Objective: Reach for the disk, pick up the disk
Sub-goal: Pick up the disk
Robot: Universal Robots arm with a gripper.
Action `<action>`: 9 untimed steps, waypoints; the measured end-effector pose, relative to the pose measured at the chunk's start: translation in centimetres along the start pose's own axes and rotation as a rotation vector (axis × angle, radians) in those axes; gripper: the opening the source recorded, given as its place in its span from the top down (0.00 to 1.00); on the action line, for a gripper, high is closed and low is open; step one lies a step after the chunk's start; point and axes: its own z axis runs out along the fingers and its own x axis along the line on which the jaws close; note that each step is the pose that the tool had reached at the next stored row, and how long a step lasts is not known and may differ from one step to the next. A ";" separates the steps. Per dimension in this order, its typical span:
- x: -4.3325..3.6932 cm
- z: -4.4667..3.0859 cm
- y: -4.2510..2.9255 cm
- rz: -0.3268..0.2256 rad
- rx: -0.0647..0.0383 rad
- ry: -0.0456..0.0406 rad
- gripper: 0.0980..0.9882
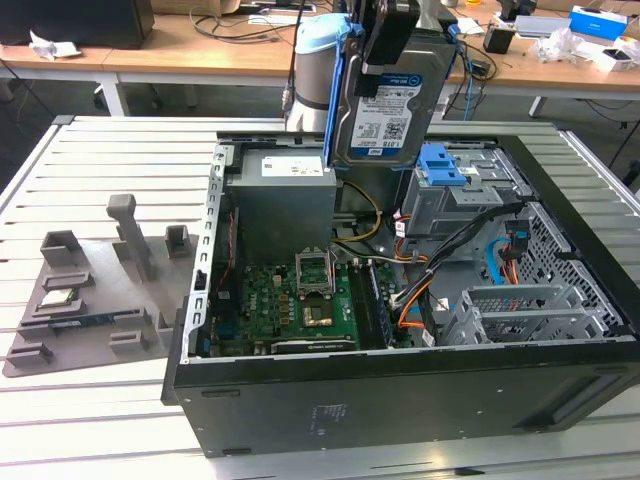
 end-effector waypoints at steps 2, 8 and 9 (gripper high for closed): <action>0.14 -0.01 0.00 0.000 0.000 0.0028 0.69; 0.94 -0.04 0.02 0.000 0.000 0.0057 0.69; 1.02 -0.04 0.02 0.000 0.000 0.0059 0.69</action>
